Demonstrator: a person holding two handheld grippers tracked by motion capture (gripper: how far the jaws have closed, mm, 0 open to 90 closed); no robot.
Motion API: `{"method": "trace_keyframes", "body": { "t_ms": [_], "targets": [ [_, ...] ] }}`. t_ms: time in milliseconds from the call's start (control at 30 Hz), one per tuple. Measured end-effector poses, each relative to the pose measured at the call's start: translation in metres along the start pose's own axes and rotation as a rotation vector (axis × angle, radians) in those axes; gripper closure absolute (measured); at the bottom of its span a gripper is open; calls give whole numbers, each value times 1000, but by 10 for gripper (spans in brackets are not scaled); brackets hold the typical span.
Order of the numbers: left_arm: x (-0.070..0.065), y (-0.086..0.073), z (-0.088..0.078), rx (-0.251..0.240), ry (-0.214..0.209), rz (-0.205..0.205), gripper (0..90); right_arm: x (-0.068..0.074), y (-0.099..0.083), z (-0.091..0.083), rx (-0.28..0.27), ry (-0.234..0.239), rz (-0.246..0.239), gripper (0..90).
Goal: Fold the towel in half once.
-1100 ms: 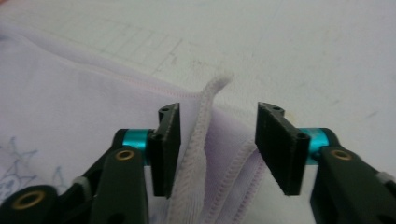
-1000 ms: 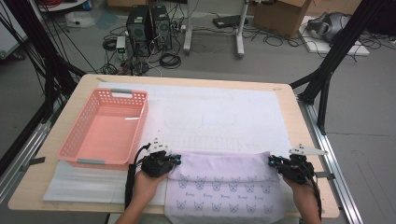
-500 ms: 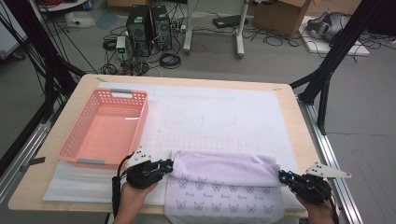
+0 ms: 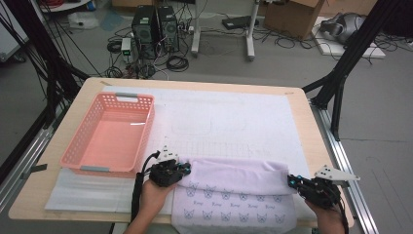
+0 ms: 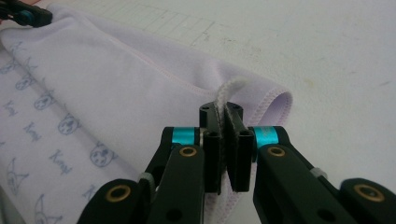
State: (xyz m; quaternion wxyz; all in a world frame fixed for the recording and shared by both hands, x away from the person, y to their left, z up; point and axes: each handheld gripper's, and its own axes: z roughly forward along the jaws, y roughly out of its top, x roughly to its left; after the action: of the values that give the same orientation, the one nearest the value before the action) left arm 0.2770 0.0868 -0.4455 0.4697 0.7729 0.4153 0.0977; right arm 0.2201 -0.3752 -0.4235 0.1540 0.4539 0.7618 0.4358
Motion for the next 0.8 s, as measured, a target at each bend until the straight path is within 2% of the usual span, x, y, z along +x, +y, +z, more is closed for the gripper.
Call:
{"method": "trace_keyframes", "body": {
  "t_ms": [200,367,433,500,567,600,633,667,700,733,800],
  "targets": [
    [-3,-5,-35,-81,-56,-17,870,4,-2,-12,-21,7,6,864],
    [-10,-20,-58,-98,-88,-20,871,13,-8,-28,-23,28,-2,864],
    [-12,-26,-63,-93,-103,-24,872,15,-11,-33,-25,41,11,865],
    [-16,-33,-69,-79,-121,-19,872,18,-17,-39,-6,45,24,865],
    [-19,-40,-72,-63,-130,-16,872,20,-23,-39,37,39,36,857],
    [-19,-42,-72,-59,-129,-16,869,20,-27,-37,82,44,53,767],
    [-18,-43,-71,-64,-121,-21,851,20,-29,-36,100,40,62,661],
    [-16,-41,-67,-74,-108,-28,764,19,-31,-35,103,28,78,642],
    [-14,-37,-65,-84,-101,-34,643,17,-30,-35,74,42,97,627],
    [-12,-34,-63,-103,-101,-34,587,15,-26,-35,44,36,104,595],
    [-9,-25,-59,-153,-83,-8,535,13,-18,-35,-9,18,105,591]
  ]
}}
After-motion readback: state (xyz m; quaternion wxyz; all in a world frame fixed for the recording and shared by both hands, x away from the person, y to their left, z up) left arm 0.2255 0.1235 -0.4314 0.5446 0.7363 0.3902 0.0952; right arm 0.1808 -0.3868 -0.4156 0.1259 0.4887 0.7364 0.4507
